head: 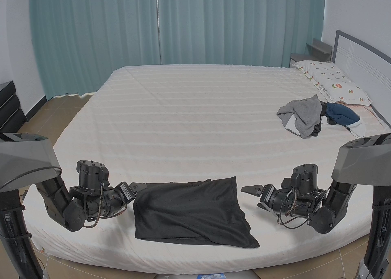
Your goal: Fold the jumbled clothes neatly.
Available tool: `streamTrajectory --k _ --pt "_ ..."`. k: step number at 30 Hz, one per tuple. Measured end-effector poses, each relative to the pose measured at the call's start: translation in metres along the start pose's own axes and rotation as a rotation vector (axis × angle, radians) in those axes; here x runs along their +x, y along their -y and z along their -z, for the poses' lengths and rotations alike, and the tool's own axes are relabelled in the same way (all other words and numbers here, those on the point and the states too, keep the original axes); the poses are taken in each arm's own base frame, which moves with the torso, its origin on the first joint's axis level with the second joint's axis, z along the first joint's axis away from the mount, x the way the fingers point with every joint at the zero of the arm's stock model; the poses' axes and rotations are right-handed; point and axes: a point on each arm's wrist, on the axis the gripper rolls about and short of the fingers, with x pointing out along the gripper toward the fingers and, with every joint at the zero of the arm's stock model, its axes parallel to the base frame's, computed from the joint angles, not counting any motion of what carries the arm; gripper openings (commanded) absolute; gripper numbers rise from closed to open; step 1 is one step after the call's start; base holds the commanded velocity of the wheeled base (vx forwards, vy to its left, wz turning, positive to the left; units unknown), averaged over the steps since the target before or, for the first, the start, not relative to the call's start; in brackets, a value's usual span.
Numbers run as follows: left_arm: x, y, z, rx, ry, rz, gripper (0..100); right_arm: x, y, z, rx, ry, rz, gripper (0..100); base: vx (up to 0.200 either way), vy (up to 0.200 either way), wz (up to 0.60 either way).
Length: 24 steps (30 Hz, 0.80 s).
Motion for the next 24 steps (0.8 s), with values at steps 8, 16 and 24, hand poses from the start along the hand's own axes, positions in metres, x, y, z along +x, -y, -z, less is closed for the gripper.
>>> streamTrajectory --k 8,16,24 --pt "-0.023 0.006 -0.005 0.006 0.084 -0.018 100 0.005 -0.007 0.012 -0.080 0.031 0.036 100 0.000 0.000 0.00" --pt "-0.056 0.019 -0.017 0.032 0.227 -0.015 100 -0.005 -0.020 0.005 -0.214 0.152 0.082 100 0.000 0.000 0.00" --pt "-0.116 0.036 -0.033 0.139 0.455 0.013 100 -0.059 -0.054 -0.010 -0.430 0.307 0.072 100 0.000 0.000 0.00"
